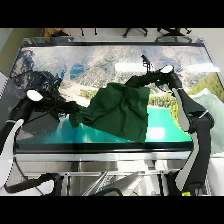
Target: Fold the shirts.
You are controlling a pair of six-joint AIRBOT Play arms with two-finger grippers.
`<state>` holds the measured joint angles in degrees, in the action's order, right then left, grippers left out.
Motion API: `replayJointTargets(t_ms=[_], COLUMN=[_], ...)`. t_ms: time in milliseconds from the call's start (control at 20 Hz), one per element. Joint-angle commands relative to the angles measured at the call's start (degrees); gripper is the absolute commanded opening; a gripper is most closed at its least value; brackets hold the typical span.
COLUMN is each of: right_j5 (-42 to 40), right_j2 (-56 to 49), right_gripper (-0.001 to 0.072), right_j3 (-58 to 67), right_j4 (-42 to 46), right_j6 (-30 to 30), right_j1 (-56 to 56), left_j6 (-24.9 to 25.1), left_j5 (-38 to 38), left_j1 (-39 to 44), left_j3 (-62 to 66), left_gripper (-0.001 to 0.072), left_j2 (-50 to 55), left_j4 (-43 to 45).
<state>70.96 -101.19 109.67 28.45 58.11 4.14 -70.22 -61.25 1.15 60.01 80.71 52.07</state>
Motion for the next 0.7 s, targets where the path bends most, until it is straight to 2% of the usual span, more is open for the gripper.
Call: replayJointTargets(t_ms=[0, 50, 300, 550, 600, 650], right_j5=[2.32, 3.8, 15.12, 13.0, 11.17, 8.57], right_j2=[1.55, 3.91, 17.49, 34.91, 38.27, 41.57], right_gripper=[0.0255, 0.0251, 0.0242, 0.0256, 0.0334, 0.0447], right_j3=[0.33, 0.33, -4.46, -34.47, -40.96, -47.56], right_j4=[-2.21, -1.49, 13.38, 20.28, 20.61, 20.61], right_j6=[0.48, 1.55, 8.63, 9.2, 9.2, 9.22], right_j1=[-2.27, -4.2, -14.38, -15.58, -15.58, -15.58], left_j6=[0.52, 0.55, 2.16, 4.92, 5.99, 7.08], left_j5=[-2.69, -4.79, -14.62, -17.49, -17.42, -17.14], left_j1=[-0.63, -1.42, -6.69, -11.5, -12.35, -13.11], left_j3=[5.44, 8.15, 18.14, 14.38, 13.0, 11.74], left_gripper=[0.0523, 0.0694, 0.0692, 0.0691, 0.0691, 0.0691], left_j2=[8.22, 9.46, 12.17, 12.13, 12.15, 12.15], left_j4=[-0.59, -0.59, -0.57, -0.68, -0.72, -0.72])
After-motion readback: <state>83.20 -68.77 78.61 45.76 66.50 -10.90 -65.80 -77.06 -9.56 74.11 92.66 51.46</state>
